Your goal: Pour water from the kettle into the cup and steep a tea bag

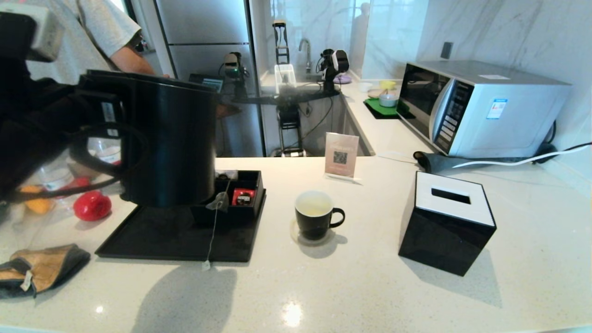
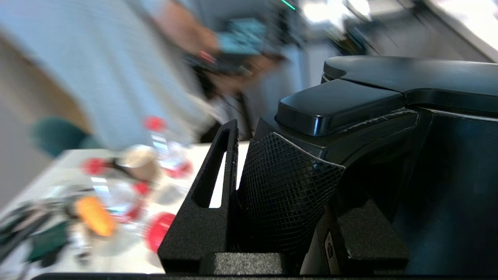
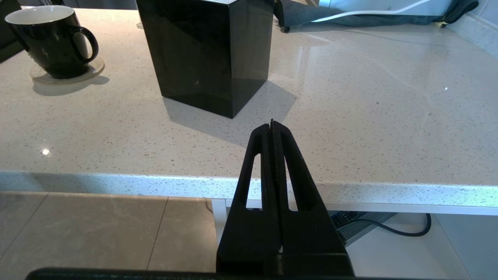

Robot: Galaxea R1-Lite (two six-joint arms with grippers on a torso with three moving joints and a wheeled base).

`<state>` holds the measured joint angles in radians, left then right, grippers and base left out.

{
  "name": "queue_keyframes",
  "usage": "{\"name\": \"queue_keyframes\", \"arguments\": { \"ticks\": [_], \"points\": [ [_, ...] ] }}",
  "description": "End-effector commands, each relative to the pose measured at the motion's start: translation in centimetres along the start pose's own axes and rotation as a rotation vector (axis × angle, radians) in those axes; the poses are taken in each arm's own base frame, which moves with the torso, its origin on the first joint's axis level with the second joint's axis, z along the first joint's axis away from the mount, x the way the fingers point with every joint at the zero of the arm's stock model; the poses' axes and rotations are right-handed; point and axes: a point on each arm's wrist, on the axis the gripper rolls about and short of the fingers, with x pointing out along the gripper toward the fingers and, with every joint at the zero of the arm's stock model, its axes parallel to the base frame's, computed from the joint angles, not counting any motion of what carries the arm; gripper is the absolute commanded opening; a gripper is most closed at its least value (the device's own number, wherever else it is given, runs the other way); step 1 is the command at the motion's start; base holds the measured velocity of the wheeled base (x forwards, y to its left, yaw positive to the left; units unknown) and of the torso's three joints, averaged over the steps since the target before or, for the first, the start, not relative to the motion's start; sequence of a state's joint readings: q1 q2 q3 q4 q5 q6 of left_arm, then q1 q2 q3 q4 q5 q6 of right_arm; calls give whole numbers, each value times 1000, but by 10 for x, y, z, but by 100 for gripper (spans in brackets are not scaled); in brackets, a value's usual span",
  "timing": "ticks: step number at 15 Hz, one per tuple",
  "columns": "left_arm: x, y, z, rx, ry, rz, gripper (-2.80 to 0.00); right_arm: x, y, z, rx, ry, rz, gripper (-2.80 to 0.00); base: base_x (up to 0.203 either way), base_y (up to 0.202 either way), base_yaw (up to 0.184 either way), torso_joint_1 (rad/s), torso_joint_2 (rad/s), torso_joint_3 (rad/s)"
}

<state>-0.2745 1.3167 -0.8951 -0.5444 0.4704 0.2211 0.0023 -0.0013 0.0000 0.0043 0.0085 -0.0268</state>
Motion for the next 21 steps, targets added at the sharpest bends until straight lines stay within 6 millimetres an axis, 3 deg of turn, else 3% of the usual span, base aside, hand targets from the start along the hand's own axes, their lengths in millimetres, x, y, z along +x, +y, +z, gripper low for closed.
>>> {"name": "queue_keyframes", "arguments": {
  "ticks": [1,5,9,14,16,21],
  "points": [
    [3,28,1,-25,-68,139,-280,0,0,0,-1,2,0,-280,0,0,0,0,0,0],
    [11,66,-18,-20,-117,310,-280,0,0,0,-1,2,1,-280,0,0,0,0,0,0],
    [27,85,-51,-17,-133,403,-280,0,0,0,0,2,1,-280,0,0,0,0,0,0],
    [54,84,-113,-33,-157,444,-280,0,0,0,-1,2,1,-280,0,0,0,0,0,0],
    [56,80,-144,-45,-97,436,-280,0,0,0,-1,2,1,-280,0,0,0,0,0,0],
    [63,71,-182,-50,34,400,-280,0,0,0,-1,2,1,-280,0,0,0,0,0,0]
  ]
}}
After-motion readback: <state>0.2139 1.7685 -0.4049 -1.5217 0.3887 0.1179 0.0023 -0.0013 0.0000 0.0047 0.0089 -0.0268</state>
